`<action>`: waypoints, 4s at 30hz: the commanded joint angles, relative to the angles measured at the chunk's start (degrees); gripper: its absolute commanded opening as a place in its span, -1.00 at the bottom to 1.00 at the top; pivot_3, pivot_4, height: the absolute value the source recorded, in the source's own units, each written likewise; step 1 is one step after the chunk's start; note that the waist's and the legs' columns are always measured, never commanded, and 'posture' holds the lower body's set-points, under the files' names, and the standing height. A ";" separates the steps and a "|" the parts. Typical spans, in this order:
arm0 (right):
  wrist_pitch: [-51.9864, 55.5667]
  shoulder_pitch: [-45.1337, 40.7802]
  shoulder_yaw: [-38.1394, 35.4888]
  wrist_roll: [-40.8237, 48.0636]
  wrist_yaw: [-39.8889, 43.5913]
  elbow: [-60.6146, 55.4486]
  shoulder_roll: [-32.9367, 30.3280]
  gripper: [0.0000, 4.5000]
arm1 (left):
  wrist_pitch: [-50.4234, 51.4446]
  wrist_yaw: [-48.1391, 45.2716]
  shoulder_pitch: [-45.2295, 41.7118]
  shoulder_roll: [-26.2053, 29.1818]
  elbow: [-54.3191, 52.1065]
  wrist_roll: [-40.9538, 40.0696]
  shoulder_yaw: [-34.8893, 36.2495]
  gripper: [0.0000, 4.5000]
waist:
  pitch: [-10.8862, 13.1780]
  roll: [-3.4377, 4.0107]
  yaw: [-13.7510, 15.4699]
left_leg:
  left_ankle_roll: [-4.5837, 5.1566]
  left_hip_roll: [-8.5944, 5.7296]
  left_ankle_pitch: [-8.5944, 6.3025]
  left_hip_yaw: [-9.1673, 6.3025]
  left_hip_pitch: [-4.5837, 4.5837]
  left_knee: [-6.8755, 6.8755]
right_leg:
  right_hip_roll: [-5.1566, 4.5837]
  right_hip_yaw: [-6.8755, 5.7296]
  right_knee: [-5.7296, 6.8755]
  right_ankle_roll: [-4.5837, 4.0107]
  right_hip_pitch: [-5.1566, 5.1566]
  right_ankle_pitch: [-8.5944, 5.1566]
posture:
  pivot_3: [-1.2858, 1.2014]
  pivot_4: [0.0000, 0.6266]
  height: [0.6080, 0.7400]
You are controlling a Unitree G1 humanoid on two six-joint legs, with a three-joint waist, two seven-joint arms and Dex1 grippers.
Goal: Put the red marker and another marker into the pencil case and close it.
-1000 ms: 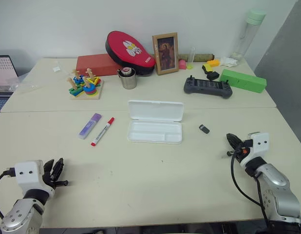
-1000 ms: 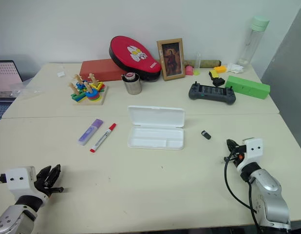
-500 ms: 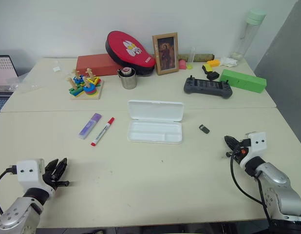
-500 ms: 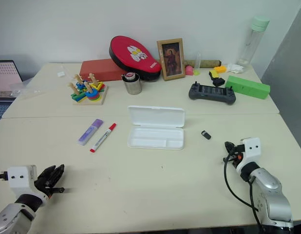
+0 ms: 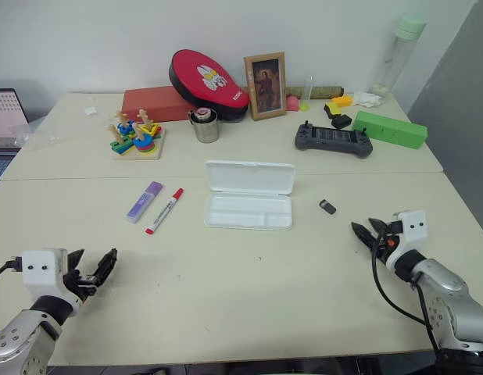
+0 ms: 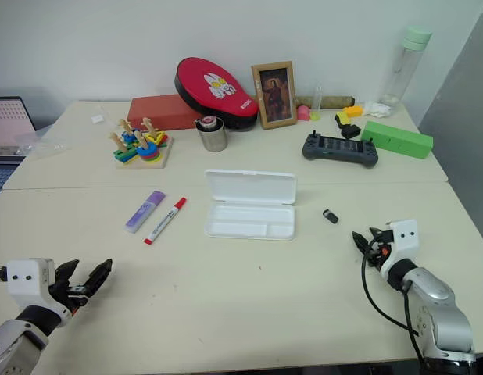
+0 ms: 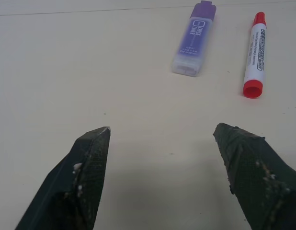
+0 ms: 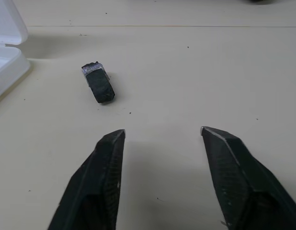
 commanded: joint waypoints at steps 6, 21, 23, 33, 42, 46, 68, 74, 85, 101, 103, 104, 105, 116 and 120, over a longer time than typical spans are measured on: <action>0.09 -4.86 -0.90 1.68 5.97 -2.63 -6.71 0.99 | 1.83 -4.43 0.16 3.96 -4.75 -2.27 0.05 1.00 | 0.00 -0.01 -0.02 | 0.00 0.00 0.00 -0.01 0.01 0.00 | 0.00 -0.01 0.00 0.00 0.01 0.00 | 0.03 -0.52 1.00; 9.81 -18.24 12.33 7.14 24.25 -7.15 -17.04 0.99 | 9.11 -17.21 -0.11 17.66 -13.72 -5.54 -2.04 1.00 | 0.07 -0.07 -0.06 | 0.01 0.01 0.00 -0.01 -0.06 -0.02 | 0.02 -0.02 -0.06 -0.01 -0.05 0.00 | 0.03 -0.52 1.00; 9.39 -21.58 16.99 4.35 25.63 -5.37 -16.92 0.99 | 8.34 -19.23 0.01 19.50 -14.06 -3.74 -3.81 1.00 | 0.10 -0.08 -0.09 | 0.01 0.02 -0.01 -0.02 -0.05 -0.02 | 0.02 -0.03 -0.06 -0.01 -0.05 0.00 | 0.03 -0.52 1.00; 5.21 -31.33 30.03 -2.85 31.79 2.57 -13.38 0.99 | 3.79 -21.28 -0.46 21.26 -12.52 2.66 -6.99 1.00 | 0.16 -0.09 -0.08 | 0.01 0.04 -0.01 -0.04 -0.10 -0.02 | 0.04 -0.04 -0.04 -0.05 -0.12 0.02 | 0.03 -0.52 1.00; 2.17 -33.95 34.77 -8.73 34.70 8.91 -11.48 0.99 | 2.94 -22.10 -1.34 21.25 -12.45 3.93 -7.58 1.00 | 0.18 -0.09 -0.05 | 0.01 0.05 0.00 -0.02 -0.11 -0.01 | 0.05 -0.03 0.00 -0.05 -0.17 0.02 | 0.03 -0.52 1.00; 5.48 -35.78 36.27 -9.41 36.79 8.79 -11.18 0.99 | 3.18 -22.65 -0.18 21.02 -13.76 3.94 -6.94 1.00 | 0.18 -0.09 -0.06 | 0.01 0.05 0.00 -0.02 -0.11 -0.01 | 0.05 -0.02 0.01 -0.05 -0.18 0.03 | 0.03 -0.52 1.00; 5.25 -46.24 46.44 -21.16 41.16 19.48 -5.80 -0.98 | 5.56 -19.15 0.78 17.89 -17.11 4.02 -7.97 1.00 | 0.19 -0.08 -0.14 | 0.01 0.08 0.00 -0.02 -0.09 -0.01 | 0.08 -0.02 0.04 -0.05 -0.21 0.03 | 0.03 -0.52 1.00; 3.04 -45.90 45.20 -22.10 40.99 20.03 -5.37 -0.98 | 5.53 -18.99 0.39 17.83 -17.02 4.52 -8.26 1.00 | 0.18 -0.08 -0.25 | 0.01 0.14 0.00 -0.01 -0.02 0.00 | 0.15 -0.01 0.07 -0.11 -0.17 0.07 | 0.03 -0.52 1.00; 1.06 -37.75 40.70 -17.73 43.66 5.16 -11.11 -0.98 | 5.08 -19.01 -0.54 18.26 -16.21 5.03 -9.16 1.00 | 0.20 -0.06 0.05 | -0.01 0.75 -0.01 0.11 -0.11 0.00 | 0.67 0.00 -0.01 -0.19 -0.28 0.12 | 0.03 -0.52 1.00; 5.82 -28.69 37.41 -9.69 46.08 -7.80 -15.77 -0.98 | 4.74 -19.39 -0.29 18.60 -16.20 6.65 -9.98 1.00 | 0.21 -0.06 -0.02 | -0.02 0.84 -0.01 0.13 -0.09 0.01 | 0.78 0.04 0.01 -0.36 -0.28 0.10 | 0.03 -0.52 1.00; 5.70 -28.66 37.69 -9.57 46.37 -7.98 -15.93 -0.98 | 4.86 -19.47 -0.21 18.68 -16.29 6.58 -9.91 1.00 | 0.21 -0.06 -0.02 | -0.02 0.84 -0.01 0.12 -0.08 0.01 | 0.79 0.03 0.02 -0.37 -0.29 0.11 | 0.03 -0.52 1.00; 5.76 -28.71 37.82 -9.57 46.41 -7.97 -15.93 -0.98 | 4.89 -19.48 -0.21 18.71 -16.28 6.60 -9.92 1.00 | 0.21 -0.06 -0.03 | -0.02 0.84 -0.01 0.12 -0.09 0.00 | 0.80 0.03 0.02 -0.37 -0.29 0.11 | 0.03 -0.52 1.00; 5.89 -28.70 37.88 -9.55 46.37 -8.07 -15.94 -0.98 | 4.87 -19.50 -0.12 18.72 -16.34 6.60 -9.86 1.00 | 0.21 -0.06 -0.03 | -0.02 0.84 -0.01 0.12 -0.09 0.00 | 0.80 0.04 0.02 -0.37 -0.29 0.10 | 0.03 -0.52 1.00; 3.61 -29.71 39.67 -12.49 47.63 -4.75 -16.99 -0.16 | 4.80 -19.98 -0.92 19.28 -15.56 6.78 -9.81 1.00 | 0.21 -0.06 -0.03 | -0.02 0.84 -0.01 0.12 -0.09 0.01 | 0.80 0.03 0.01 -0.37 -0.29 0.11 | 0.03 -0.52 1.00; 5.50 -30.52 37.79 -9.57 49.26 -6.11 -17.52 0.27 | 4.30 -20.34 -0.88 19.30 -14.86 6.91 -9.63 1.00 | 0.21 -0.06 -0.03 | -0.02 0.84 -0.01 0.13 -0.09 0.01 | 0.81 0.05 0.01 -0.37 -0.29 0.11 | 0.03 -0.52 1.00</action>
